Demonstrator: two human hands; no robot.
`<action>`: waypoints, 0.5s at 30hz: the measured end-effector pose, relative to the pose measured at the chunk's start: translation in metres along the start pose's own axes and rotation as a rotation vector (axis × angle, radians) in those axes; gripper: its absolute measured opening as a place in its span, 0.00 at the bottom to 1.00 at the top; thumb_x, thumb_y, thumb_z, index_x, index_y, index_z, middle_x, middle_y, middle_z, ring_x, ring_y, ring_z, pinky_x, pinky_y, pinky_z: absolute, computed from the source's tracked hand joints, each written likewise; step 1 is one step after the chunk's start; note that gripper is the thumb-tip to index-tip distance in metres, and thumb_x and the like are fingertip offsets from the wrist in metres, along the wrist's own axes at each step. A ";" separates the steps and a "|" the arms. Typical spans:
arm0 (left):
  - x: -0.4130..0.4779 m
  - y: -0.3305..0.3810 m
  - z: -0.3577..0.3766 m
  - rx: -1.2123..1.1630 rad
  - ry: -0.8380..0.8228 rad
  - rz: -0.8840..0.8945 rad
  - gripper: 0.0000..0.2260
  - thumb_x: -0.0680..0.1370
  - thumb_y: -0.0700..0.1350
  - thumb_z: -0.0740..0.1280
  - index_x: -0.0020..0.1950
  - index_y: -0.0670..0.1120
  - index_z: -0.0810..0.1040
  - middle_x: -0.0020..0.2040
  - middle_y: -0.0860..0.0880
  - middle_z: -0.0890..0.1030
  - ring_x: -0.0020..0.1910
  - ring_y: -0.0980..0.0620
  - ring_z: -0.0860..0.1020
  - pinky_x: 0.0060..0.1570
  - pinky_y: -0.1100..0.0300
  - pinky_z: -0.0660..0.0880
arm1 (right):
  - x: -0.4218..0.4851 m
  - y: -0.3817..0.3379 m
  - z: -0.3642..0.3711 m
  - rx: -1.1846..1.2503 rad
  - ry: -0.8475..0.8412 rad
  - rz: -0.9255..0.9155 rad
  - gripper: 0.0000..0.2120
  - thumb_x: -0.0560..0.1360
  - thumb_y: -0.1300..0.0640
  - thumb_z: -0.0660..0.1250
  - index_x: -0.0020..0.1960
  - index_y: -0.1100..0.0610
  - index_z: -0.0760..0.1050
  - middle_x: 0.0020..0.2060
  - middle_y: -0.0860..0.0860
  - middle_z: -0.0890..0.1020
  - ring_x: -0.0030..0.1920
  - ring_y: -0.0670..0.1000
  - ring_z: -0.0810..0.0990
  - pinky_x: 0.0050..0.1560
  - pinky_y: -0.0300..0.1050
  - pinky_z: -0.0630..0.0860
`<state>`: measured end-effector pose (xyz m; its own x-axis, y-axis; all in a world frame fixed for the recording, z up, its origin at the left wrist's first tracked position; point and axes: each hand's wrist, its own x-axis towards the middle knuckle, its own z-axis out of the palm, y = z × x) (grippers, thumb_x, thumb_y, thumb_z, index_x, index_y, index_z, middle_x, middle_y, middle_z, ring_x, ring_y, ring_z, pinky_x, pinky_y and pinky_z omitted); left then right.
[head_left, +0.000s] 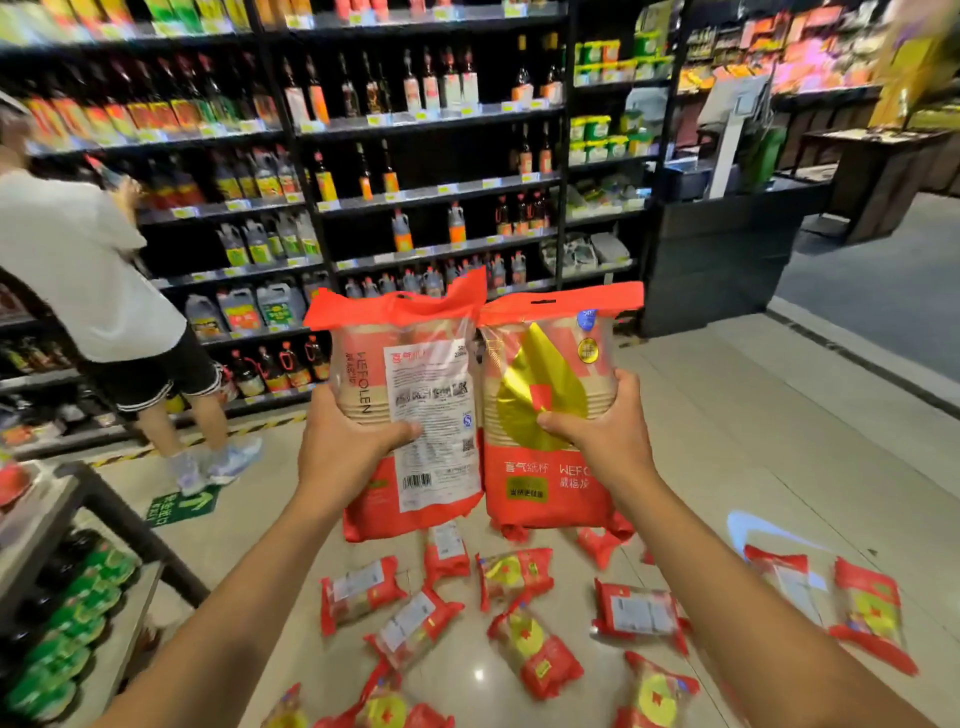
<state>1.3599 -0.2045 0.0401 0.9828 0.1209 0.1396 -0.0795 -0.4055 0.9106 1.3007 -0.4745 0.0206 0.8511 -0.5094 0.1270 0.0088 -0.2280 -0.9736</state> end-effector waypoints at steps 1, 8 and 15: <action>0.000 0.005 -0.012 -0.009 0.013 0.008 0.40 0.50 0.60 0.80 0.58 0.54 0.70 0.53 0.55 0.83 0.51 0.51 0.83 0.56 0.41 0.80 | -0.002 -0.011 0.006 0.005 -0.013 -0.014 0.36 0.61 0.53 0.84 0.60 0.47 0.66 0.52 0.46 0.81 0.50 0.50 0.83 0.52 0.58 0.82; 0.014 0.012 -0.109 -0.026 0.170 0.015 0.38 0.49 0.62 0.80 0.53 0.57 0.68 0.54 0.52 0.81 0.52 0.50 0.82 0.55 0.41 0.80 | -0.014 -0.086 0.085 0.030 -0.103 -0.103 0.38 0.57 0.48 0.83 0.60 0.44 0.65 0.53 0.48 0.80 0.51 0.51 0.83 0.53 0.60 0.82; 0.026 -0.003 -0.225 0.022 0.379 0.007 0.38 0.56 0.54 0.85 0.59 0.51 0.69 0.56 0.52 0.81 0.55 0.48 0.81 0.54 0.47 0.78 | -0.033 -0.149 0.198 0.077 -0.269 -0.194 0.41 0.54 0.46 0.83 0.60 0.46 0.65 0.53 0.49 0.81 0.51 0.52 0.83 0.53 0.60 0.82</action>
<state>1.3484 0.0042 0.1283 0.8503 0.4433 0.2835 -0.0780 -0.4266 0.9011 1.3750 -0.2590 0.1234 0.9377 -0.2231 0.2665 0.2149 -0.2306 -0.9490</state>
